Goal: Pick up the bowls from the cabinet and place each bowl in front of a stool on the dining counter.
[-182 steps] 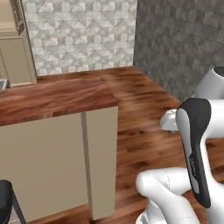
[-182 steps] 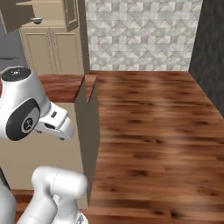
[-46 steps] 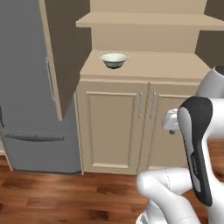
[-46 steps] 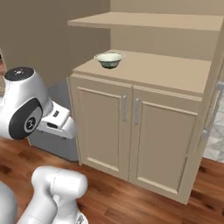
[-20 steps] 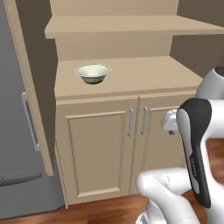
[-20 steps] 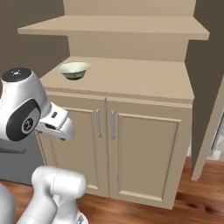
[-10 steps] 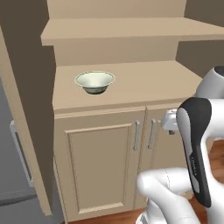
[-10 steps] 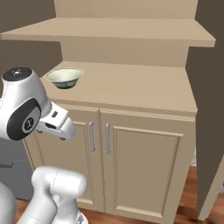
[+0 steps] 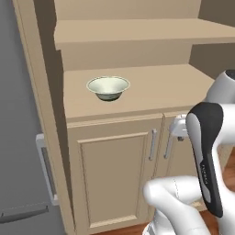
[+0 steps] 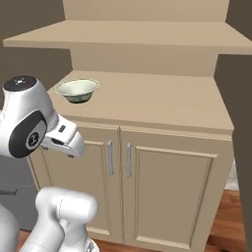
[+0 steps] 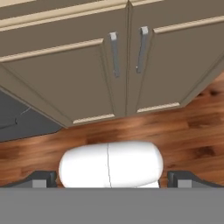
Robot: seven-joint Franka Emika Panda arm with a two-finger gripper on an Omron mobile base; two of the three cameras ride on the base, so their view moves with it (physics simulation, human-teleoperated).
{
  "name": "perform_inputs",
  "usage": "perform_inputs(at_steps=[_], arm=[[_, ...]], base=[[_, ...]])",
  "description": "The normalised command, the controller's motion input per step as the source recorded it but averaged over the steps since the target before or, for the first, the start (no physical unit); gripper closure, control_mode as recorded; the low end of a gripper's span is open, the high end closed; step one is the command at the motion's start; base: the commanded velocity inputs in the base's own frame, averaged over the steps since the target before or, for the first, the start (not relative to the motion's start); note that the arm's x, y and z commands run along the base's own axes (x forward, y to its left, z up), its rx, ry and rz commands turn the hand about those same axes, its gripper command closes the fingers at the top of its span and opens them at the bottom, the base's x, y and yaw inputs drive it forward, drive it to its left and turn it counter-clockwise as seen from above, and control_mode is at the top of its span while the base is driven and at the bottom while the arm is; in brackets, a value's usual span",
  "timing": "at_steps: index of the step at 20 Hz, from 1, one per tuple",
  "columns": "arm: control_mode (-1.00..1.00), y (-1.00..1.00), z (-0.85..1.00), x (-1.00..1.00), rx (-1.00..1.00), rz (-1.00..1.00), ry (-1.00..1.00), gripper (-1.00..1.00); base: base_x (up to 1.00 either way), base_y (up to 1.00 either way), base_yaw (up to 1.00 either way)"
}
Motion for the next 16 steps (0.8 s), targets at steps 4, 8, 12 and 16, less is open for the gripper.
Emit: perform_inputs(at_steps=[4, 8, 12, 16], arm=[[1.0, 0.0, 0.0, 0.0, 0.0, 0.0, 0.0, -1.0], [1.0, 0.0, 0.0, 0.0, 0.0, 0.0, 0.0, -1.0], [1.0, 0.0, 0.0, 0.0, 0.0, 0.0, 0.0, -1.0], [1.0, 0.0, 0.0, 0.0, 0.0, 0.0, 0.0, -1.0]], base=[[0.38, 0.27, -0.01], [0.43, 0.06, 0.0], [0.38, 0.0, 0.0], [0.26, 0.03, 0.0]])
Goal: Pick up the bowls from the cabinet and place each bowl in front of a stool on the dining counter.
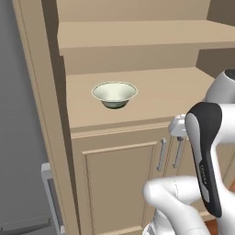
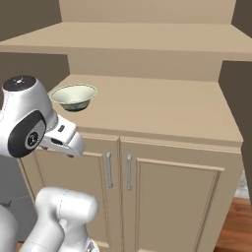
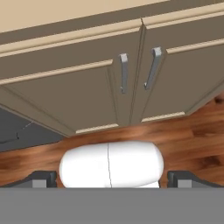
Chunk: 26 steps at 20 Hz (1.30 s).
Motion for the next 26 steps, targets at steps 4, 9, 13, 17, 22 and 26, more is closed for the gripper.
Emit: perform_inputs(at_steps=[4, 9, 13, 17, 22, 26], arm=[[1.0, 0.0, 0.0, 0.0, 0.0, 0.0, 0.0, -1.0], [1.0, 0.0, 0.0, 0.0, 0.0, 0.0, 0.0, -1.0], [1.0, 0.0, 0.0, 0.0, 0.0, 0.0, 0.0, -1.0], [1.0, 0.0, 0.0, 0.0, 0.0, 0.0, 0.0, -1.0], [-1.0, 0.08, -0.05, 0.08, 0.03, 0.0, -0.02, -1.0], [-1.0, 0.05, -0.1, 0.09, 0.25, 0.0, -0.14, -1.0]], base=[[0.31, 0.13, 0.0], [0.3, 0.13, 0.0], [0.31, 0.07, 0.0], [0.31, 0.1, 0.0], [0.16, 0.05, 0.0], [0.0, 0.0, 0.0]])
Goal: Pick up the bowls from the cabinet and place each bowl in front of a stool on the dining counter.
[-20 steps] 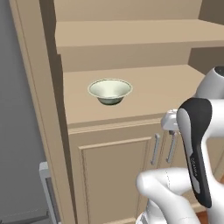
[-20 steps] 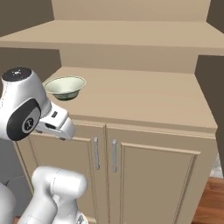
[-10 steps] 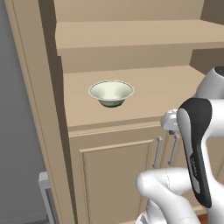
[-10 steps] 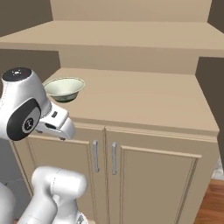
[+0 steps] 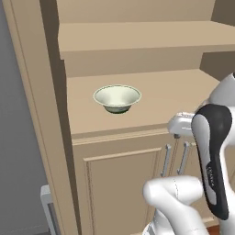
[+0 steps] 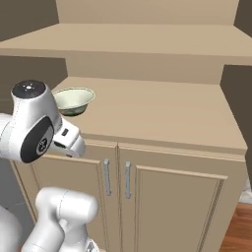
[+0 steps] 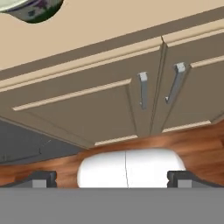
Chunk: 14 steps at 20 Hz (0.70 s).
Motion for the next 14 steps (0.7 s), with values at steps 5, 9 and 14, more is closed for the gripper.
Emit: perform_inputs(at_steps=[5, 9, 14], arm=[[-1.0, 0.0, 0.0, 0.03, 0.46, -0.04, -0.22, -1.0], [-1.0, 0.01, 0.1, 0.16, 0.33, -0.16, -0.1, -1.0], [-1.0, 0.03, 0.22, 0.43, 0.26, -0.21, 0.01, -1.0]], base=[[0.0, 0.0, 0.0], [0.0, 0.0, 0.0], [0.0, 0.0, 0.0]])
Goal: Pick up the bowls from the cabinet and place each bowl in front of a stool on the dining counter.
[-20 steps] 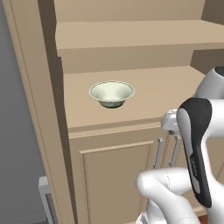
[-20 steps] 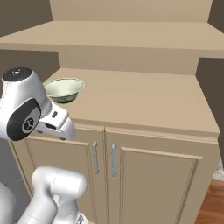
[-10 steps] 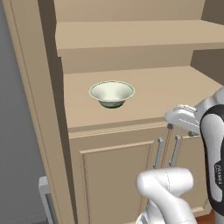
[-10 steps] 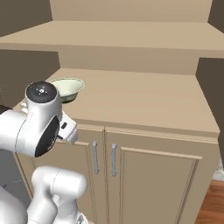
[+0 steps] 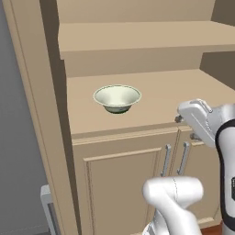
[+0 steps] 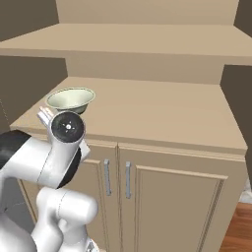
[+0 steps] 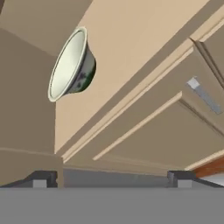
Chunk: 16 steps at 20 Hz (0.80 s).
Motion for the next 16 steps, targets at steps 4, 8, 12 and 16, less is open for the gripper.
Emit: perform_inputs(at_steps=[4, 8, 12, 16], arm=[[-1.0, 0.0, 0.13, 0.58, 0.28, -0.23, 0.12, -1.0], [-1.0, 0.07, 0.05, 0.41, 0.19, -0.16, 0.07, -1.0], [-1.0, 0.09, 0.09, 0.5, 0.06, -0.07, 0.12, -1.0], [-1.0, 0.28, 0.0, 0.41, 0.0, 0.0, 0.0, -1.0]], base=[[0.0, 0.0, 0.0], [0.0, 0.0, 0.0], [0.0, 0.0, 0.0], [0.0, 0.0, 0.0]])
